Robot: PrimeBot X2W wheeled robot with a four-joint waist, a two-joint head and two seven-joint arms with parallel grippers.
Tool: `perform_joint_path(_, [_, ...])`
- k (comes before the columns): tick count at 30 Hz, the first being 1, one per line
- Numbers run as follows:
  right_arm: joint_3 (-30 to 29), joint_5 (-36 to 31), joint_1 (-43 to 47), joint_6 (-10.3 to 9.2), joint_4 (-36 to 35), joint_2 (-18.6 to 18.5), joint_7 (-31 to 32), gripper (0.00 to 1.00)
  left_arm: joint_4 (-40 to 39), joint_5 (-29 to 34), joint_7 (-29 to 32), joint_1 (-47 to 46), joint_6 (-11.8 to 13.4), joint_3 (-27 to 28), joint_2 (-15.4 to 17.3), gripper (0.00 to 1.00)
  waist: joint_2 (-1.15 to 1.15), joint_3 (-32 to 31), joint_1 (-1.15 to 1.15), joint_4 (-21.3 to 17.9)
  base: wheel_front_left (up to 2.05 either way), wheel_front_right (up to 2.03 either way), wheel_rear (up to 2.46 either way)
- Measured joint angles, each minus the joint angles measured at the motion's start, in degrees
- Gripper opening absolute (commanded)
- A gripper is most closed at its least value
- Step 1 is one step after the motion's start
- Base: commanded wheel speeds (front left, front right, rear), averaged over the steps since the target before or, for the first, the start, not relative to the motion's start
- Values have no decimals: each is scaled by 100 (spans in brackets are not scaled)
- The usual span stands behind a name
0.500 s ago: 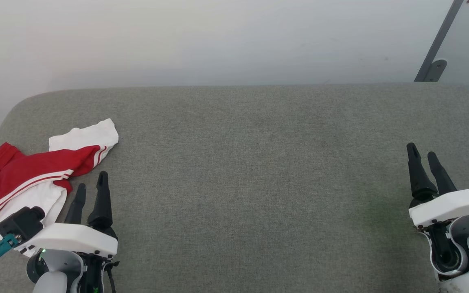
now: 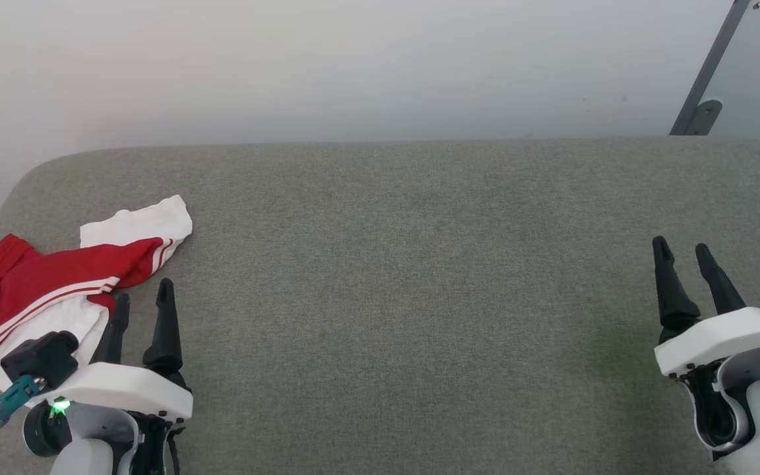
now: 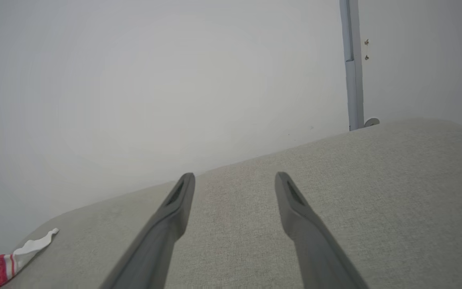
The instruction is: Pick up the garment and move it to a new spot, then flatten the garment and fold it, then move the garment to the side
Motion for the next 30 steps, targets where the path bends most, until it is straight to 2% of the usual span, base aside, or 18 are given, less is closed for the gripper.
perform_joint_path(30, [275,-1256,-344,1,371,-289,-419,100,448,1591,-412,-132,-43,42,62,100,0,-8,0,38,0,0,0])
